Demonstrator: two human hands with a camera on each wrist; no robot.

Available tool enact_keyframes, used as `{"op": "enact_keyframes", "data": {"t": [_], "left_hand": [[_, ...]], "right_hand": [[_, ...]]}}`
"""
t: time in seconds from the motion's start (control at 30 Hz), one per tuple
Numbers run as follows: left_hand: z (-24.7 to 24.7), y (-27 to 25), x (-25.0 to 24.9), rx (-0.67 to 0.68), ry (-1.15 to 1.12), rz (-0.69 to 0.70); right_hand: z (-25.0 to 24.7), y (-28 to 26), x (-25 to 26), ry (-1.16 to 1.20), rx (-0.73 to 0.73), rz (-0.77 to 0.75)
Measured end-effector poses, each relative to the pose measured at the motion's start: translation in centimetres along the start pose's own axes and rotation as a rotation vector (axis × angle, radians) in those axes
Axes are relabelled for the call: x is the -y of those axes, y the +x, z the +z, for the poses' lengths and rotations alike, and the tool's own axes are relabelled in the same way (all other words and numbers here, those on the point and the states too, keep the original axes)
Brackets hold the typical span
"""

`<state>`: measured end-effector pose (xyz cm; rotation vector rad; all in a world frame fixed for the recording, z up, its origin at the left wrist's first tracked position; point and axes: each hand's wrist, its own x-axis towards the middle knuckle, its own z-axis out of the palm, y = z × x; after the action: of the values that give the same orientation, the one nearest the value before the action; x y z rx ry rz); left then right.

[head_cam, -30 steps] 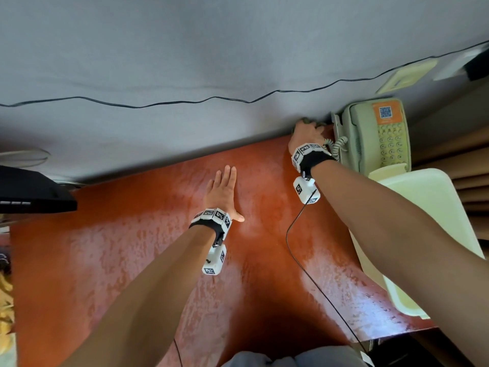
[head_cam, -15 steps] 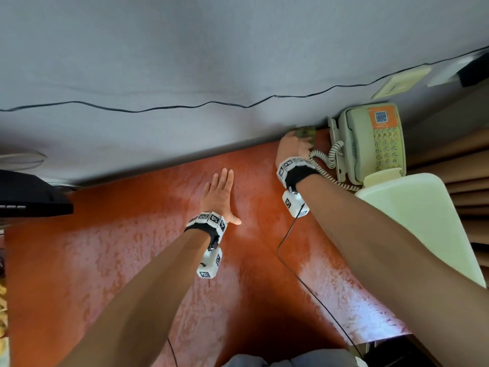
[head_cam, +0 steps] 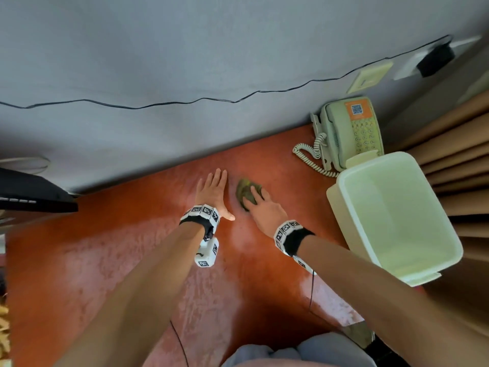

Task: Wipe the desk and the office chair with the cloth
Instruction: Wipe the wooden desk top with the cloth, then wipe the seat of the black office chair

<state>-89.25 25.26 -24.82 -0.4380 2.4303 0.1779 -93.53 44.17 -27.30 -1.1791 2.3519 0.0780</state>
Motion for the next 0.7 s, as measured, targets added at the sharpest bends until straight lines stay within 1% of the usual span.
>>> {"op": "enact_keyframes", "data": {"t": [0.13, 0.2, 0.27, 0.37, 0.43, 0.47, 0.5, 0.57, 0.63, 0.7], "left_hand": [[1.1, -2.9, 0.4, 0.021, 0.039, 0.034], [1.9, -4.9, 0.4, 0.001, 0.004, 0.057], [2.7, -6.9, 0.2, -0.006, -0.067, 0.072], [3.8, -10.2, -0.3, 0.047, -0.303, 0.112], [3.9, -12.2, -0.8, 0.073, -0.526, 0.162], [3.7, -13.2, -1.2, 0.068, -0.596, 0.195], [3.2, -14.2, -1.7, 0.052, -0.616, 0.233], [2.1, -15.5, -2.5, 0.006, -0.622, 0.294], [0.4, -17.8, -3.6, -0.047, -0.663, 0.373], [-1.5, -19.9, -4.8, -0.127, -0.703, 0.438]], "right_hand": [[1.4, -5.1, 2.6, -0.02, 0.057, 0.006], [1.8, -7.1, 4.0, 0.033, 0.059, 0.041], [2.2, -8.7, 4.7, 0.217, 0.066, 0.143], [1.7, -10.8, 4.6, 0.728, 0.094, 0.404], [0.2, -12.0, 4.6, 0.983, 0.022, 0.548], [-0.8, -12.8, 4.6, 1.055, -0.025, 0.6], [-2.0, -13.7, 4.5, 1.11, -0.079, 0.627], [-4.6, -14.8, 3.9, 1.239, -0.181, 0.641], [-7.3, -17.0, 3.6, 1.352, -0.321, 0.636], [-9.8, -19.6, 3.5, 1.434, -0.443, 0.618]]}}
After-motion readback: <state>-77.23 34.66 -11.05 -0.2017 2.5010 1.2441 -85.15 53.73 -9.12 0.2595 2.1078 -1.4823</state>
